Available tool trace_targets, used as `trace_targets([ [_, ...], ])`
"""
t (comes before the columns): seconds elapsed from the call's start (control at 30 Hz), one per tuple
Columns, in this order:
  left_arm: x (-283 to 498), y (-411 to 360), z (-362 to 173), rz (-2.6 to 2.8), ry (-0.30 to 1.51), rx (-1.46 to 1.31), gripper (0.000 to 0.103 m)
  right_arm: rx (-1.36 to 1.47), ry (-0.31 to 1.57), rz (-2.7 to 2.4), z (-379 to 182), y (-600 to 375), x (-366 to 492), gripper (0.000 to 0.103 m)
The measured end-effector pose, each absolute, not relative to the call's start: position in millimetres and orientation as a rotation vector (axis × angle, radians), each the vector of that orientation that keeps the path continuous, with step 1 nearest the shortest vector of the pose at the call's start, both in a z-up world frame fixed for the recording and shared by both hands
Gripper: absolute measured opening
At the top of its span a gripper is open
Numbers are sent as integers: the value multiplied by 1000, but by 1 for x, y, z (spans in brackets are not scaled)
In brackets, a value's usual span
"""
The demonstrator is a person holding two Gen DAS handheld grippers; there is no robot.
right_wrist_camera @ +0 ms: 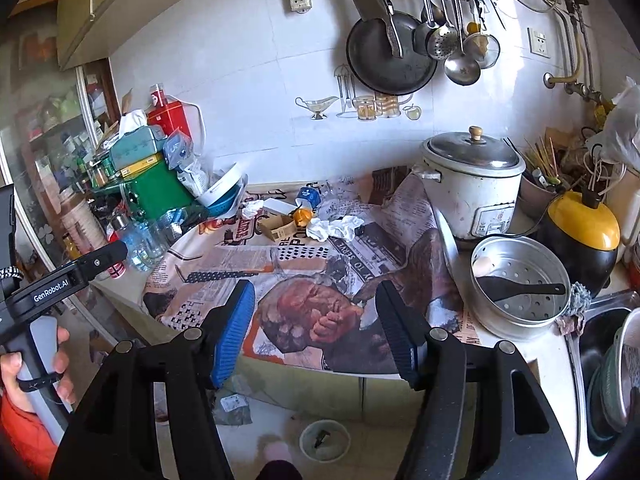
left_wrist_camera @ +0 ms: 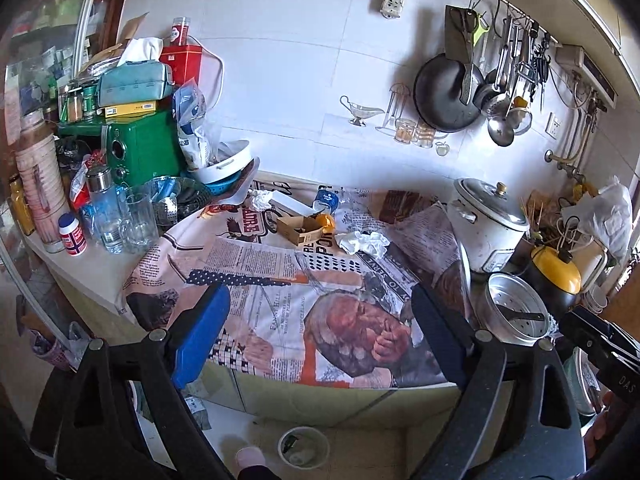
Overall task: Collect trash
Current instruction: 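Grasp the crumpled white tissue with the right tool while the left tool grasps the cardboard piece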
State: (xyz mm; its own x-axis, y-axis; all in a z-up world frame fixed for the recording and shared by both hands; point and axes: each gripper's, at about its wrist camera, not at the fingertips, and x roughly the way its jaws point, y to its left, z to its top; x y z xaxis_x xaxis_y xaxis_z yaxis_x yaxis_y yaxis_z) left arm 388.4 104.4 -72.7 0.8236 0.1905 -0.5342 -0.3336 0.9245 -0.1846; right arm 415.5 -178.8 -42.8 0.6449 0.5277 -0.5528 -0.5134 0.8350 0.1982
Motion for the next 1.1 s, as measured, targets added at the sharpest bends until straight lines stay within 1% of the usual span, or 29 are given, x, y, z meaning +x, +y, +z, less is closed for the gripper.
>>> trace_targets([
  [0.23, 475, 166, -77, 237, 545, -242, 92, 51, 679, 542, -60, -132, 484, 59],
  [0.43, 557, 227, -81, 198, 608, -185, 92, 102, 748, 490, -69, -82, 552, 59],
  [0.63, 622, 274, -116, 182, 697, -203, 92, 118, 815, 425, -93, -45, 596, 59],
  [0.93, 685, 304, -172, 208, 837, -243, 91, 129, 979, 402, -145, -17, 662, 59],
  [1.0, 695, 308, -183, 228, 863, -259, 87, 119, 1004, 413, -155, -9, 676, 59],
  [1.1, 706, 312, -199, 267, 905, -270, 85, 88, 1056, 456, -173, 8, 698, 59],
])
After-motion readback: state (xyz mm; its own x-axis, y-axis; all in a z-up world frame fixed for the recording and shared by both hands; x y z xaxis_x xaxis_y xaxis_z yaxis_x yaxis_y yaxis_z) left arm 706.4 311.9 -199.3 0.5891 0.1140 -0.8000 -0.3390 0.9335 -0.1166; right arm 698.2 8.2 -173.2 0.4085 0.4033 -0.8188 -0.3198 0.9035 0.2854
